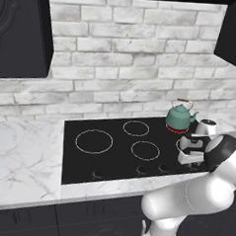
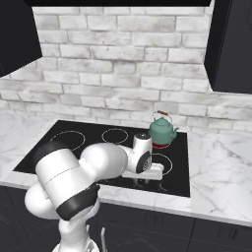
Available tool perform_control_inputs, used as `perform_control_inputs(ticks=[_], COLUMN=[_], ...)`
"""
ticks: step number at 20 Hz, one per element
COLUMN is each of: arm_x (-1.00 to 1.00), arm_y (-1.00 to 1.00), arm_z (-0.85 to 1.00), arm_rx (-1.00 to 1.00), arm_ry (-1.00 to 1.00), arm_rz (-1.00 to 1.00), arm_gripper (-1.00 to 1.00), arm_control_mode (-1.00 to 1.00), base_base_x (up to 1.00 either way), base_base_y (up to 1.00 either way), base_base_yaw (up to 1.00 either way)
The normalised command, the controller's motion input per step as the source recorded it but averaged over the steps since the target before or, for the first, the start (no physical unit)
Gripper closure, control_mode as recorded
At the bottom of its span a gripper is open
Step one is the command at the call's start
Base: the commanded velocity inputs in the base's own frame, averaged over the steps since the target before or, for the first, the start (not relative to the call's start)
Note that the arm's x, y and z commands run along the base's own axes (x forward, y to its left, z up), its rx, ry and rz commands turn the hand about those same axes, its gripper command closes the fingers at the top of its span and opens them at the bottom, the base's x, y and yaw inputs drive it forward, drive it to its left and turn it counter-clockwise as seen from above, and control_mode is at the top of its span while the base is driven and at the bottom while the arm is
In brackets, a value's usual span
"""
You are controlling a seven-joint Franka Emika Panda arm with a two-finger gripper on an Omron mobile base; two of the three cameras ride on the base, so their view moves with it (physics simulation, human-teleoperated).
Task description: Lower the heat of the kettle.
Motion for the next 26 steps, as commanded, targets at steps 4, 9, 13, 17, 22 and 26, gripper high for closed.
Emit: perform_control_inputs(ticks=[4, 9, 13, 17, 22, 26], arm_x=[-0.1, -0.11, -0.09, -0.16, -0.16, -0.2], arm_y=[0.04, 0.02, 0.05, 0.0, 0.0, 0.0], arm_z=[-0.08, 0.0, -0.03, -0.03, -0.02, -0.02], arm_rx=[-0.01, 0.0, 0.0, 0.0, 0.0, 0.0], arm_ry=[0.0, 0.0, 0.0, 0.0, 0.0, 0.0], arm_rz=[-0.2, -0.25, -0.25, -0.26, -0.27, -0.27], arm_gripper=[1.0, 1.0, 1.0, 1.0, 1.0, 1.0], arm_control_mode=[-1.0, -1.0, -1.0, -1.0, -1.0, -1.0], base_base_x=[0.0, 0.0, 0.0, 0.0, 0.0, 0.0], base_base_y=[0.0, 0.0, 0.0, 0.0, 0.0, 0.0], base_base_yaw=[0.0, 0.0, 0.0, 0.0, 0.0, 0.0])
